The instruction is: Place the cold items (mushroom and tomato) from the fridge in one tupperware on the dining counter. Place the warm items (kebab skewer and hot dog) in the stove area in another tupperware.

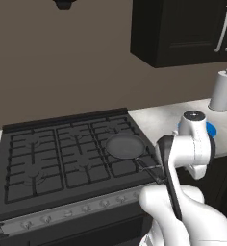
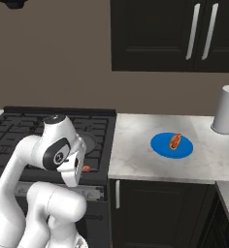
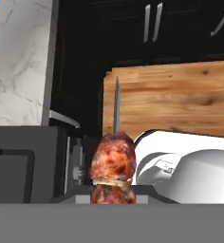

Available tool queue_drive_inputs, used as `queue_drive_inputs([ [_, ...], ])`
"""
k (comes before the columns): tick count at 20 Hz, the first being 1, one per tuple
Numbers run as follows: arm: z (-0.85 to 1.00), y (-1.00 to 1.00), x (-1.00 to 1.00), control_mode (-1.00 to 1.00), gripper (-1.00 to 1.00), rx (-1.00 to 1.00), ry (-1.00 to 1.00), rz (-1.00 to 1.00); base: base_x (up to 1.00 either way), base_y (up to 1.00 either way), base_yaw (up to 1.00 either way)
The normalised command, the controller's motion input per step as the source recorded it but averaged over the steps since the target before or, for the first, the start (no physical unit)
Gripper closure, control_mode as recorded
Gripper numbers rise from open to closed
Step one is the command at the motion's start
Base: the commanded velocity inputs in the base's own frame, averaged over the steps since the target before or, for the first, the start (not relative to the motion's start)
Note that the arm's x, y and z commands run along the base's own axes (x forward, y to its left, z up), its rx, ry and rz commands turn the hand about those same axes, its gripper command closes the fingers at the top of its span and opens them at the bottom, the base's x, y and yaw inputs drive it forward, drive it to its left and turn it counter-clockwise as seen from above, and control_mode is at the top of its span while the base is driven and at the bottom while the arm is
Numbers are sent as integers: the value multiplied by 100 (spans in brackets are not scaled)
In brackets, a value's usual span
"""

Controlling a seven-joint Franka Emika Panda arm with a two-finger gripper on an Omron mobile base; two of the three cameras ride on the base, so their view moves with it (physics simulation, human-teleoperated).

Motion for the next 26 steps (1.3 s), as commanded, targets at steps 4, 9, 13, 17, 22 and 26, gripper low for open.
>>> queue_drive_inputs([
  [4,0,15,-10,-100,100,1,-11,-9,0,0,0],
  [9,0,31,-5,-100,100,0,-7,-10,0,0,0],
  [13,0,0,0,100,100,0,0,0,-43,14,-1],
  [17,0,0,0,100,100,0,0,0,-48,48,0],
  [22,0,0,0,100,100,0,0,0,-39,95,0],
  [26,0,0,0,100,100,0,0,0,-66,100,0],
])
